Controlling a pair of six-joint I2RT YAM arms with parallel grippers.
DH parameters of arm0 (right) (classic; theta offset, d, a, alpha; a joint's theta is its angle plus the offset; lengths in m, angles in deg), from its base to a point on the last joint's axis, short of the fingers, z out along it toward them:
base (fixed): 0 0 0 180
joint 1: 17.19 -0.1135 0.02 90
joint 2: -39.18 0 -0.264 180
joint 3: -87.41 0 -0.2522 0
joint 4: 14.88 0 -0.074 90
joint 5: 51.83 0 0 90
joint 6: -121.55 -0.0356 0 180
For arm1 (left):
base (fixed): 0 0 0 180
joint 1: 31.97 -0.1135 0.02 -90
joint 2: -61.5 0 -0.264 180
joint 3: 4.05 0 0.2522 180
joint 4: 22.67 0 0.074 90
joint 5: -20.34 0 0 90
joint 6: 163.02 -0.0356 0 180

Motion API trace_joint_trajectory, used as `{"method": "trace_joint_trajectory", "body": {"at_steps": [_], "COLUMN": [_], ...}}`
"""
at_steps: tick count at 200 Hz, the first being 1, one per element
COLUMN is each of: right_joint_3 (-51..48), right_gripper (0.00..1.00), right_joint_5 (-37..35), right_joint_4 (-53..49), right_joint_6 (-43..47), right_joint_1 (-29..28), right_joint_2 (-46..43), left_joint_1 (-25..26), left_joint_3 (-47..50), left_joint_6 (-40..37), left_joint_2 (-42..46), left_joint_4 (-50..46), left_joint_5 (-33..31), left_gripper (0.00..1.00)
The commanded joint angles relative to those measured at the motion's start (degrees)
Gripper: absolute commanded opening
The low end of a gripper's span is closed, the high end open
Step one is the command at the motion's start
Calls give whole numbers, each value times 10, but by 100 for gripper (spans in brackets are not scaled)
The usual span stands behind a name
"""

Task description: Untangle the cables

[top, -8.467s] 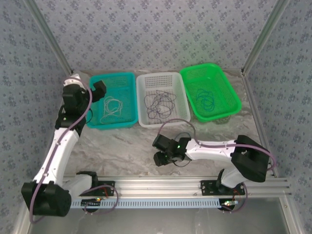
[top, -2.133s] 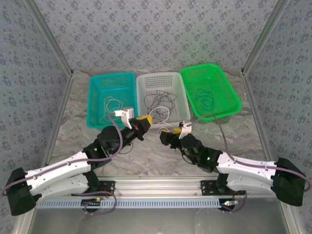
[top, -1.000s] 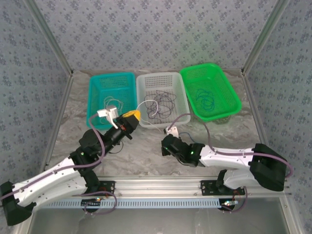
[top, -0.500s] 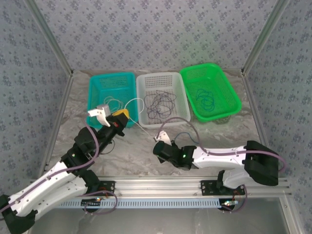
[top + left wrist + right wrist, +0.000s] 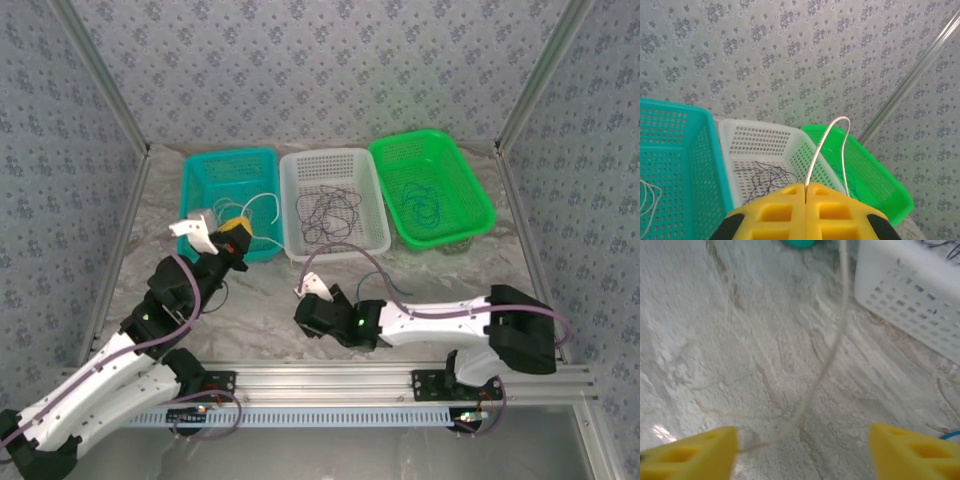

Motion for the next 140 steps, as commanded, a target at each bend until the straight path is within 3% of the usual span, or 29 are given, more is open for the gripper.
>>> {"method": "trace_joint_trajectory", "body": {"at_steps": [1, 18, 91, 140], "right_joint_3": [-13, -37, -150, -157], "right_gripper": [91, 98, 96, 91], "right_joint_5": [-32, -25, 15, 27], "right_joint_4": [-7, -10, -89, -207], "right_joint_6": [-16, -26, -99, -160], "right_joint_1": [12, 30, 134, 186], "right_joint_2": [-87, -149, -400, -426], "left_joint_1": [-18, -39, -210, -308], "left_joint_3": [-59, -99, -202, -188], "left_joint_6": [-46, -74, -76, -54], "left_joint_2": [-6, -24, -139, -203], "left_joint_4": [-10, -27, -28, 17], "left_joint_5": [-14, -6, 126, 178], "left_gripper": [0, 0, 0, 0]}}
